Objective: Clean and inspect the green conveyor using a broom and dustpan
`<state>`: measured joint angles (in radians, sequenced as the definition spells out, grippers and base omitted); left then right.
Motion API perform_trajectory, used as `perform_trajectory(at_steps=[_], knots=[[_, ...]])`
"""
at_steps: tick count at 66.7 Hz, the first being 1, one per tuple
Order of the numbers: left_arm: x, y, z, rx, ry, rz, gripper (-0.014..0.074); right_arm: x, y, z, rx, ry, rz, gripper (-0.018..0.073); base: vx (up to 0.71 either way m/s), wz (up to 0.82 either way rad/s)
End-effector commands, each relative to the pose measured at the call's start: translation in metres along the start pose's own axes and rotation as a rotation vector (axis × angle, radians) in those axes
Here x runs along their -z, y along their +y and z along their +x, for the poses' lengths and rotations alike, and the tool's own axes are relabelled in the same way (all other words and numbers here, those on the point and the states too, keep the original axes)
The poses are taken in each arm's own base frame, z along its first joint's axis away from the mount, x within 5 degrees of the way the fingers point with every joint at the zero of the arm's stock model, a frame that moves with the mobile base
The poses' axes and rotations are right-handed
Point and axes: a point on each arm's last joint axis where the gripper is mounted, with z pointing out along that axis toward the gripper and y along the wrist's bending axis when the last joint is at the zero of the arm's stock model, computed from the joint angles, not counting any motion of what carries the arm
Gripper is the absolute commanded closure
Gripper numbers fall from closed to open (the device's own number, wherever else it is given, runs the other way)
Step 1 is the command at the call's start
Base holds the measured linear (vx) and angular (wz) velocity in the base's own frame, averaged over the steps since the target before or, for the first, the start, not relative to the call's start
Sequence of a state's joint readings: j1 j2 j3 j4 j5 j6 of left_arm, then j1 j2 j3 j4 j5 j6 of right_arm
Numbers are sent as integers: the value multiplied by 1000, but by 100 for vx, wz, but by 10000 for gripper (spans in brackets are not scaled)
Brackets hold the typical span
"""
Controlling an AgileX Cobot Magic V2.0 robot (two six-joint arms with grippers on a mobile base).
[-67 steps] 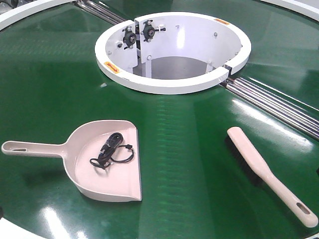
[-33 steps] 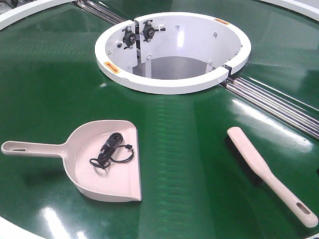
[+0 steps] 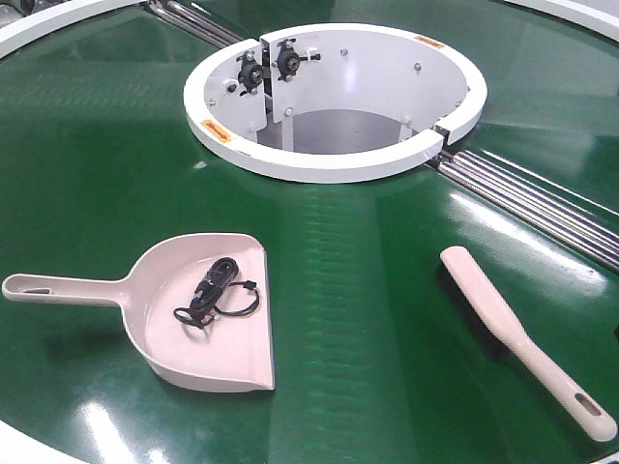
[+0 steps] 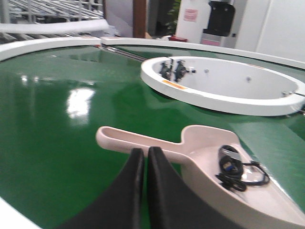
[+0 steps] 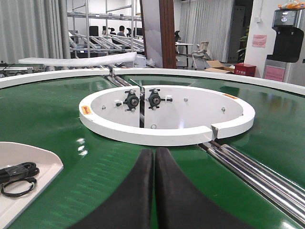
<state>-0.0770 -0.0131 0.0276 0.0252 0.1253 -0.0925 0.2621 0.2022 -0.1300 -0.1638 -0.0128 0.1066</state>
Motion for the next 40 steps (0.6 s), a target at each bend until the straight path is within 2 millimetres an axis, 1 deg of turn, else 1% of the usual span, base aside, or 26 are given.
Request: perform_trajectory(at_steps=[1, 40], knots=[[-1, -2, 4, -1, -45, 49, 603, 0, 0, -17, 12, -100, -9, 569, 0, 0], [0, -2, 4, -3, -47, 48, 603, 0, 0, -17, 12, -100, -9, 569, 0, 0]])
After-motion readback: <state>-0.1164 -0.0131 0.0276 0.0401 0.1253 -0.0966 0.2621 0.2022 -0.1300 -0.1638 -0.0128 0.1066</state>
